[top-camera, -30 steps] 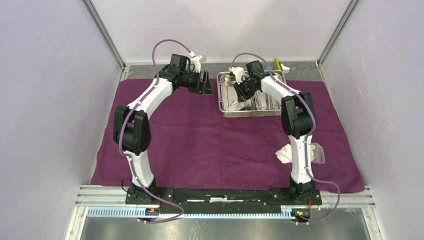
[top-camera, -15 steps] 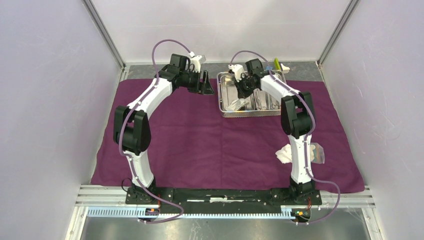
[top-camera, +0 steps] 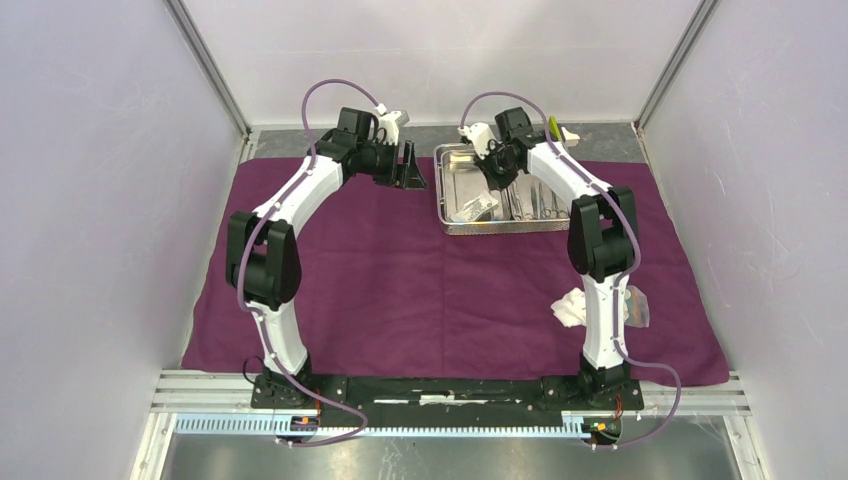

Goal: Open and lay out the surgical kit
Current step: Pick up the medical item from the container.

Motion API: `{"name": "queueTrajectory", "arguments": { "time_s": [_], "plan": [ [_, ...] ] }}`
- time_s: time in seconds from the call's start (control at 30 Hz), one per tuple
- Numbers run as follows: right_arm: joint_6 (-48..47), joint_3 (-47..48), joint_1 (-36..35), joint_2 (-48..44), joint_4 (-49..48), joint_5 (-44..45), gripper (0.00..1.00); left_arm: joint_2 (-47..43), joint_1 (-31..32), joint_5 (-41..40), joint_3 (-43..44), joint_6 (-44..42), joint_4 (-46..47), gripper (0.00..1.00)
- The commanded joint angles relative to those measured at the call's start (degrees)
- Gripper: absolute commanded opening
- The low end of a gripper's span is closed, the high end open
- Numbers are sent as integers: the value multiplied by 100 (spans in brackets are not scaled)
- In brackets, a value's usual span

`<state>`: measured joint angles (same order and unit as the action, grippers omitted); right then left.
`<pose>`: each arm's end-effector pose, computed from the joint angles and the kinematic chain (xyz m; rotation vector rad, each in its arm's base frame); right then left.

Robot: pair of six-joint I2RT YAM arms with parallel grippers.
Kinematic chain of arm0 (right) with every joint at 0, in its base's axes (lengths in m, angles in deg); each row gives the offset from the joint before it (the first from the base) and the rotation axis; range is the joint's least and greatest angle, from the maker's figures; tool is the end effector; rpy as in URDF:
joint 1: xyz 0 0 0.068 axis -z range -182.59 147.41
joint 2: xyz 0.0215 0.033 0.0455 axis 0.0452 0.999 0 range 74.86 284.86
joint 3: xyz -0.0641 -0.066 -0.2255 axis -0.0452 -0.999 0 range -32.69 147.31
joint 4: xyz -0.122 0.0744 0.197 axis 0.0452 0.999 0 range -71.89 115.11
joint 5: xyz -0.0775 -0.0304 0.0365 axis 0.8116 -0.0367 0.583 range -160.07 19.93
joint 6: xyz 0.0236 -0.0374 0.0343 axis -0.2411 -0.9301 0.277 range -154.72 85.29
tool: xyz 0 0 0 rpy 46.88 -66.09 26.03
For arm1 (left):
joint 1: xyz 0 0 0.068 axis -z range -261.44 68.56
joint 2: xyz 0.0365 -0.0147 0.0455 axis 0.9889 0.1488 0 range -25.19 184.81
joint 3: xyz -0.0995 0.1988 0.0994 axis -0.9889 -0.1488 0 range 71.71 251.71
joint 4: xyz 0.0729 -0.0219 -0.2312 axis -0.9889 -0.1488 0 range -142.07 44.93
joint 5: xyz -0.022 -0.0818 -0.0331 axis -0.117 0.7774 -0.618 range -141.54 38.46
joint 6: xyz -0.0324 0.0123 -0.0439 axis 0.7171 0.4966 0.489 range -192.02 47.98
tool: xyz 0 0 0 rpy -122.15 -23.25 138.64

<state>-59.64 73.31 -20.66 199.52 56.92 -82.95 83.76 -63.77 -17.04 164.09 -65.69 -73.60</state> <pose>0.4212 0.1465 0.1962 -1.0136 2.3437 0.2432 0.3782 -0.1434 0.2528 0.5308 2.3021 -0.9131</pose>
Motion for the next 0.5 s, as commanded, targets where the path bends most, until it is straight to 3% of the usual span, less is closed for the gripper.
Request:
{"name": "queueTrajectory", "arguments": {
  "time_s": [0.0,0.47],
  "plan": [
    [-284,-144,-12,-237,392,168,10,-237,-40,38,21,-286,12,75],
    [-274,-106,-100,324,370,58,11,-252,-62,48,-5,-268,12,75]
  ]
}}
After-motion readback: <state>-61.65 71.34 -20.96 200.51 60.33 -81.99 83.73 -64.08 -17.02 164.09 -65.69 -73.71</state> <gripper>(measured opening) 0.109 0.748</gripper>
